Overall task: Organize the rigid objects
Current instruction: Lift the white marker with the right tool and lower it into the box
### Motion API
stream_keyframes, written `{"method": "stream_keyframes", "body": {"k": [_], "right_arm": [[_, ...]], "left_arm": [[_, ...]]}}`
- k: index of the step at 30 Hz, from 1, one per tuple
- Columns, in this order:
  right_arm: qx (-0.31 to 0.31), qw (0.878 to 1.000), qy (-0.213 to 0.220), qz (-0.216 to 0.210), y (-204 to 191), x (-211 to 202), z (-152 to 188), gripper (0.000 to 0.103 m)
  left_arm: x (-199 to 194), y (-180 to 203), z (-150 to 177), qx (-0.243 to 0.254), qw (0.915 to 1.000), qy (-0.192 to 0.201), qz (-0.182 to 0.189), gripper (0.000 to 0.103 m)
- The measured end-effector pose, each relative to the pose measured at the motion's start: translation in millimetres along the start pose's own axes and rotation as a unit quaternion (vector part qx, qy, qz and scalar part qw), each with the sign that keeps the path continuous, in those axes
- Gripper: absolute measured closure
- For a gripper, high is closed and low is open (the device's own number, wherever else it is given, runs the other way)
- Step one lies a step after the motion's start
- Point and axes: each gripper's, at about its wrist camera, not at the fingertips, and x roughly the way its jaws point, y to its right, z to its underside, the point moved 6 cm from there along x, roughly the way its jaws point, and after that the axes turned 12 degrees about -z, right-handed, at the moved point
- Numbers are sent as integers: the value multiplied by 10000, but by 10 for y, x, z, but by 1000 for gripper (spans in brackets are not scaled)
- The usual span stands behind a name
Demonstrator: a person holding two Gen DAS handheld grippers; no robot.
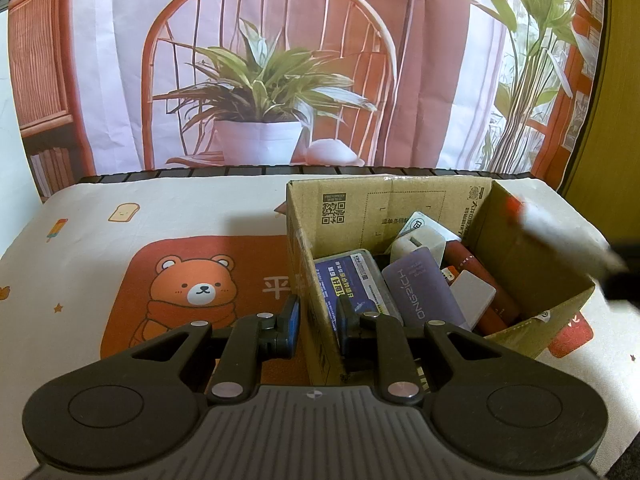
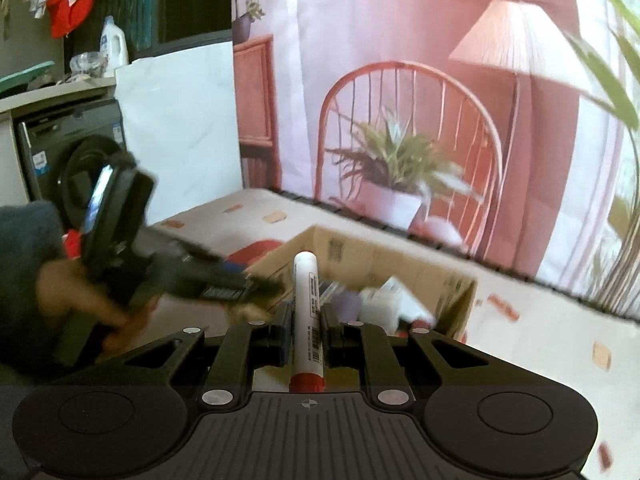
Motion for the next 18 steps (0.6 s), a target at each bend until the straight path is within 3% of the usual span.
{"method": "stream_keyframes", "body": {"k": [8, 18], "right_arm": [[-273, 9990, -332, 108, 437, 600, -259, 89], [149, 9965, -785, -239, 522, 1102, -116, 89]], "left_arm": [[7, -36, 26, 5, 10000, -43, 5, 82], [6, -21, 12, 6, 10000, -66, 13, 82]]}}
